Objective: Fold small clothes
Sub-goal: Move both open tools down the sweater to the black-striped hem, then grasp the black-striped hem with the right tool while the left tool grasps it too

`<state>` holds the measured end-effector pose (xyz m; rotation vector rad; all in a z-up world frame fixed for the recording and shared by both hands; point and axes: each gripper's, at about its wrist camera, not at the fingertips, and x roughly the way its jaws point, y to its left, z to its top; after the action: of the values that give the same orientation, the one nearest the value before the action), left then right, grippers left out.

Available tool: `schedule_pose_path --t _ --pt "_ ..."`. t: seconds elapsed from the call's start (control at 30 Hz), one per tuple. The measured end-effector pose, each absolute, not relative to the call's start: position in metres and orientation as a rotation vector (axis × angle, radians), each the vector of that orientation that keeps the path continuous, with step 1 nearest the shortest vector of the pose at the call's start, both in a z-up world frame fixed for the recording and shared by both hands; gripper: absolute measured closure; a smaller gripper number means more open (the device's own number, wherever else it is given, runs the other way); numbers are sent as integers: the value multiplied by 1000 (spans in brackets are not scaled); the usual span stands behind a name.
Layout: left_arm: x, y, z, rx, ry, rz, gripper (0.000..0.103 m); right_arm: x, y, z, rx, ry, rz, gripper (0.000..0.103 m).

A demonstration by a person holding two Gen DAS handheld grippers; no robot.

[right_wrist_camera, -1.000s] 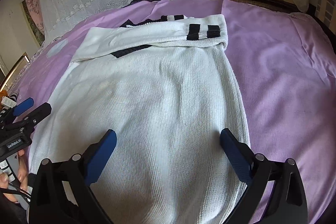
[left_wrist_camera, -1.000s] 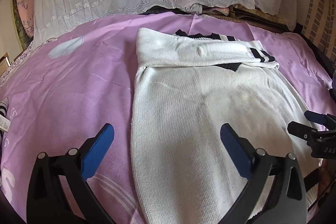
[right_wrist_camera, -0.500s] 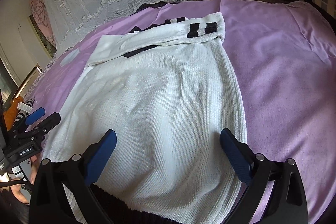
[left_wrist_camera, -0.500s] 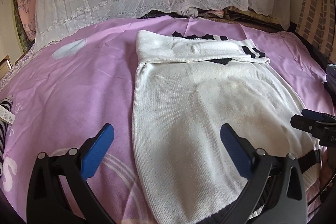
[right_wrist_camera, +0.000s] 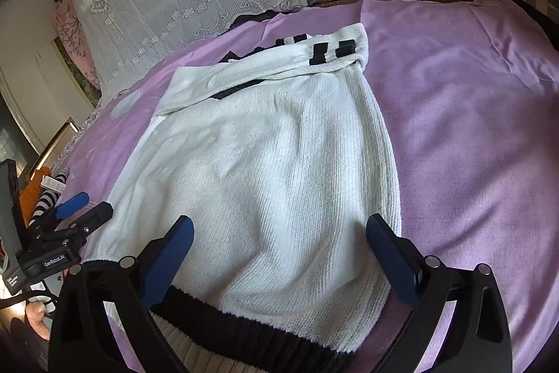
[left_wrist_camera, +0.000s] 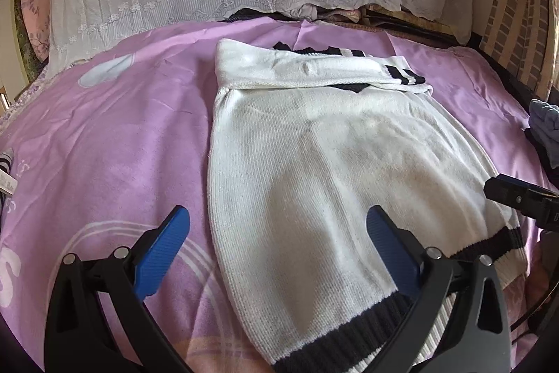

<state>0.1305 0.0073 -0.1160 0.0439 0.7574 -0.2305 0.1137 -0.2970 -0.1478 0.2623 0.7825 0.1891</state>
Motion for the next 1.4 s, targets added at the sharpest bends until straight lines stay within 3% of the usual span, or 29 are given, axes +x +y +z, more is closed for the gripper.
schedule_pose_path --t 0.17,0.43,0.6,0.67,0.83,1.4 --pt "122 23 -131 -106 870 -397 4 90 -317 -145 349 728 188 4" --pt "102 44 -134 -300 893 -597 5 72 -343 -150 496 722 242 5" --pt "98 47 -139 -389 935 -713 5 62 -343 -152 522 780 326 21" --pt "98 50 -142 -434 958 -763 5 59 -348 -155 553 816 339 35" --pt "94 61 -145 -539 1007 -862 5 49 -355 -164 623 912 407 47" --pt "98 49 -150 -605 1027 -948 5 48 -339 -166 545 913 415 47"
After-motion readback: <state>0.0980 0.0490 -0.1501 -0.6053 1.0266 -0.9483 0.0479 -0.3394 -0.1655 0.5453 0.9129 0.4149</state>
